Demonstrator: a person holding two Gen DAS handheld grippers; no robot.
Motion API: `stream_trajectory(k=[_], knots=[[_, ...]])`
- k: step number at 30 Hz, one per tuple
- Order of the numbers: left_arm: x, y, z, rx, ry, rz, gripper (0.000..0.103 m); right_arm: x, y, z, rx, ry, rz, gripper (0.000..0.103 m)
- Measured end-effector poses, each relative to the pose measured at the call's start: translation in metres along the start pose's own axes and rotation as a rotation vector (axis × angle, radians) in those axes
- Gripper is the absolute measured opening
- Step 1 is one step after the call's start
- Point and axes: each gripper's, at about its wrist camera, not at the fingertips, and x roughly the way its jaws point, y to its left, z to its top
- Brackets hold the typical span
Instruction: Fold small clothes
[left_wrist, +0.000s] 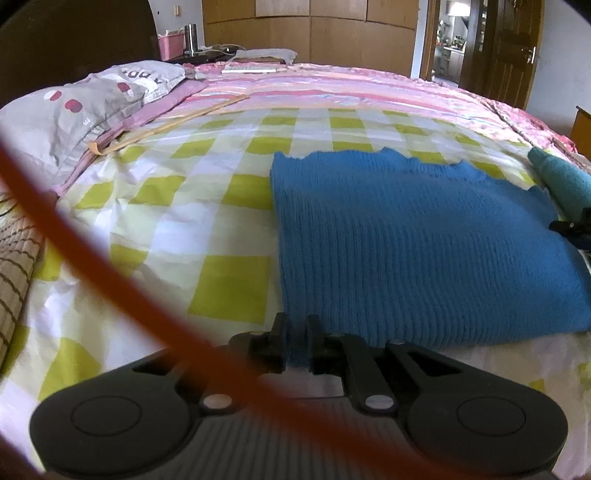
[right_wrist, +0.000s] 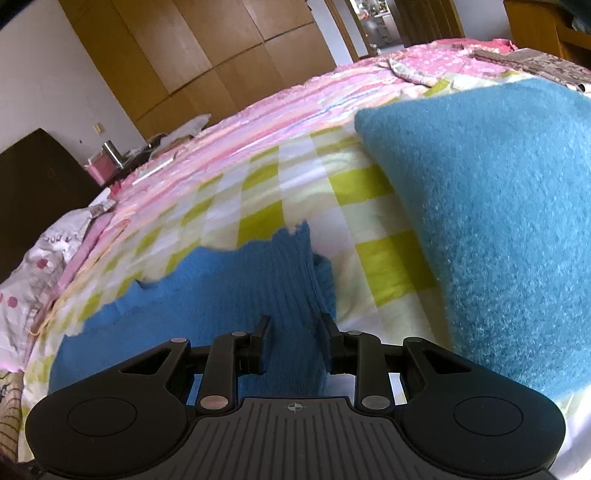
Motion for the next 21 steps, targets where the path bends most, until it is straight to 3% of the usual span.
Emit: stream_trajectory(k=[10,17,21], knots=[[0.0,0.013,-0.009,-0.082,-0.017,-0.075,0.019,-0.019,0.014,0.0,-0.047,-0.038,-0.014,0.028],[0.001,0.024,-0.014,-0.111,-0.04,-0.135,0.02,-0.016,0.017,-0.014,-0.09,0.025,-0.099,0.033],[-0.001,0.027,-0.017,-0.12,-0.061,-0.165,0.02,-0.028,0.034,-0.009,-0.141,0.007,-0.142,0.033]])
